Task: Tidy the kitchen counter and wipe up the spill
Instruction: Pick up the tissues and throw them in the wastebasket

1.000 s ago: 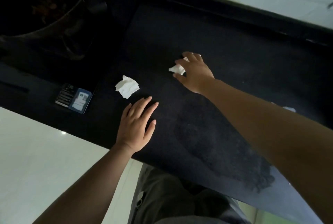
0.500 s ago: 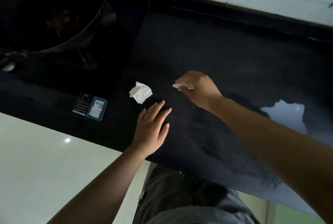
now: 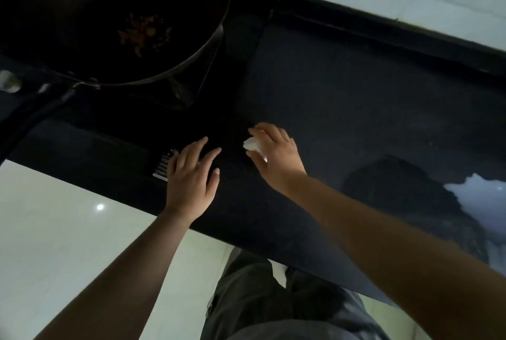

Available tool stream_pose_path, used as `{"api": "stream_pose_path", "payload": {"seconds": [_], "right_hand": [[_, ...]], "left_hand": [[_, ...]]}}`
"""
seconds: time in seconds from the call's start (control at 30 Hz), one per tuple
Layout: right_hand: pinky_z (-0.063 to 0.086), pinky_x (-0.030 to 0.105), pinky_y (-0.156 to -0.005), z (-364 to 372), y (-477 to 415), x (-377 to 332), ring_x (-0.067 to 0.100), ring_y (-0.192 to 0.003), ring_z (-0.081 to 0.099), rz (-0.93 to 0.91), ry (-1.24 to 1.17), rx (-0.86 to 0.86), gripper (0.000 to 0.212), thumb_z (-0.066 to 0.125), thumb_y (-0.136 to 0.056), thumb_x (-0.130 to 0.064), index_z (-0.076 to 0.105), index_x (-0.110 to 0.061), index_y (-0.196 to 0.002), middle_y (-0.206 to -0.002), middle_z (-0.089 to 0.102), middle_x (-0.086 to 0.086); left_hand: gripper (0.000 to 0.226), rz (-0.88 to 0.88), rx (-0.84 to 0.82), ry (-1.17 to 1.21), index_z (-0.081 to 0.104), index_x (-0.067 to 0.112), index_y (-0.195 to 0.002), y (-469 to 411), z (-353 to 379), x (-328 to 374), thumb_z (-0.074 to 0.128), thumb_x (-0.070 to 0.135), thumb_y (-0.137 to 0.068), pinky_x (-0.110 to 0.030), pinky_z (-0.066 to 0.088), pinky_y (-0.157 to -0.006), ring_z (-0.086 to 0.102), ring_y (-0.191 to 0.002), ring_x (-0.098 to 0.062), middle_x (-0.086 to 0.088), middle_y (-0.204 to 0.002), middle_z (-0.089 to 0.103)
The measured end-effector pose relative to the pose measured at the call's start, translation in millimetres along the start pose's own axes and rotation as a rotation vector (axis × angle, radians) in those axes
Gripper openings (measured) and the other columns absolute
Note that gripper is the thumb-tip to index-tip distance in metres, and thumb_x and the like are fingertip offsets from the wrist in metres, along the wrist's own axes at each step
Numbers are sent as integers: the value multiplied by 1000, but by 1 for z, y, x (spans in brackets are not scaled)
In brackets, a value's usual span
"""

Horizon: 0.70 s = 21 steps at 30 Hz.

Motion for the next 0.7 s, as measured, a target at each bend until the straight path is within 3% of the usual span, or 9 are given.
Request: {"api": "stream_pose_path", "payload": {"seconds": [0.13, 0.27, 0.37, 0.47, 0.57, 0.7], "right_hand": [[10, 50, -109, 16, 7, 8, 28, -141, 3, 48, 224, -40, 52, 38, -93, -46, 37, -21, -139, -155, 13, 3], [-4, 46, -113, 23, 4, 5, 28, -144, 1, 29, 229, -73, 62, 26, -91, -53, 28, -21, -143, -156, 14, 6], [17, 48, -112, 25, 2, 1, 30, -135, 29, 29, 230, -24, 53, 28, -92, -49, 41, -24, -136, -145, 38, 7], [44, 45, -91, 24, 5, 0, 28, -113, 49, 9, 264, 66, 41, 39, -90, -44, 58, -23, -120, -124, 56, 6], [50, 38, -71, 23, 7, -2, 28, -93, 55, -25, 270, 142, 36, 46, -87, -42, 63, -17, -106, -106, 61, 7], [47, 28, -47, 19, 11, -2, 23, -75, 55, -19, 202, 174, 30, 48, -87, -40, 63, -14, -87, -86, 60, 2]], "left_hand": [[42, -11, -12, -18, 54, 21, -127, 1, 3, -3, 44, 35, -89, -49, 33, -102, 37, -130, -25, -7, -144, 44], [41, -8, -31, -14, 53, 23, -127, 1, 5, -5, 46, 34, -88, -49, 32, -102, 37, -131, -24, -6, -144, 44], [41, -9, -28, -4, 55, 22, -126, 0, 4, -6, 47, 34, -87, -49, 33, -101, 37, -130, -24, -6, -144, 44], [41, -9, -24, 12, 55, 23, -125, 0, 4, -6, 46, 35, -87, -49, 34, -100, 37, -130, -24, -6, -144, 44], [40, -1, -16, 19, 55, 22, -125, 0, 4, -6, 47, 34, -87, -49, 33, -100, 38, -129, -24, -6, -143, 44], [40, 0, -17, 23, 55, 22, -125, 0, 4, -5, 48, 33, -87, -48, 33, -99, 38, -129, -25, -6, -143, 44]]}}
Point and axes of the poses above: each hand's wrist, its own y-axis away from the middle knuckle, its own z-axis out of the palm, x = y × z, the point moved 7 cm from there along -y, towards the middle knuckle
